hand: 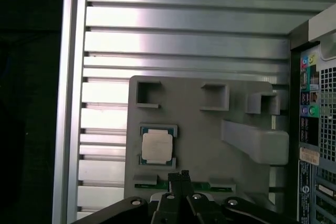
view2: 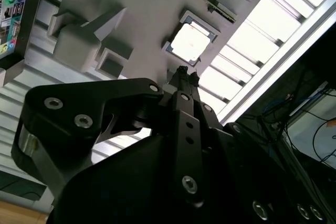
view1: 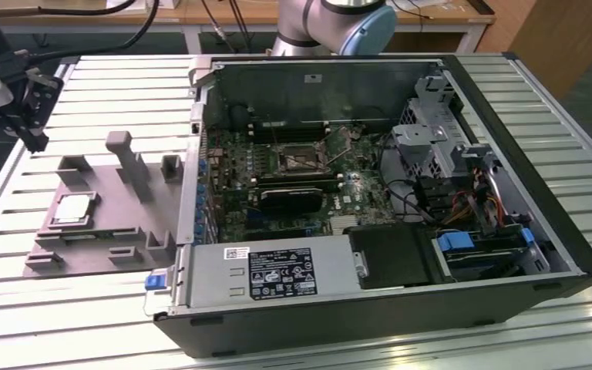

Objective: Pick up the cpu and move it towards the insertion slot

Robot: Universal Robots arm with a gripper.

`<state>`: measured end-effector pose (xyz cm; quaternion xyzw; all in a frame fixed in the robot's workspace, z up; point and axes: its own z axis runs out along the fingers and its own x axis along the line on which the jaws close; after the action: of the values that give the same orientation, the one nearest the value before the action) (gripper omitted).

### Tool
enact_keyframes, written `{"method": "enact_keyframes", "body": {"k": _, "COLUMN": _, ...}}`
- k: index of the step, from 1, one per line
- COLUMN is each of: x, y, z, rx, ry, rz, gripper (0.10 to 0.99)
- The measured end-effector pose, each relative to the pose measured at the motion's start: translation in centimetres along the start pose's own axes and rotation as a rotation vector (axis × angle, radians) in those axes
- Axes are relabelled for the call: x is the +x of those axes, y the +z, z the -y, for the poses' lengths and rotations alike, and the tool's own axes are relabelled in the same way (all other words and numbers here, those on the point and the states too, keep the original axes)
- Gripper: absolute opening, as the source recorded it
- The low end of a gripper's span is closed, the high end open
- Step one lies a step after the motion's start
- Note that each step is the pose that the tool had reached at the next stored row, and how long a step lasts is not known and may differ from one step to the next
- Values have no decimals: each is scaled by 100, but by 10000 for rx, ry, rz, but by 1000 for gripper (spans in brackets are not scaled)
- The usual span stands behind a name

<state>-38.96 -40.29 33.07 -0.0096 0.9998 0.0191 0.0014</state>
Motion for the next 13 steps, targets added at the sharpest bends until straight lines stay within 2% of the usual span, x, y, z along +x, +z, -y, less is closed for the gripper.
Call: {"method": "enact_keyframes", "body": {"k": 13, "x": 59, "y": 254, "z": 35, "rx": 0, "ry": 1, "rz": 0, "gripper": 102}}
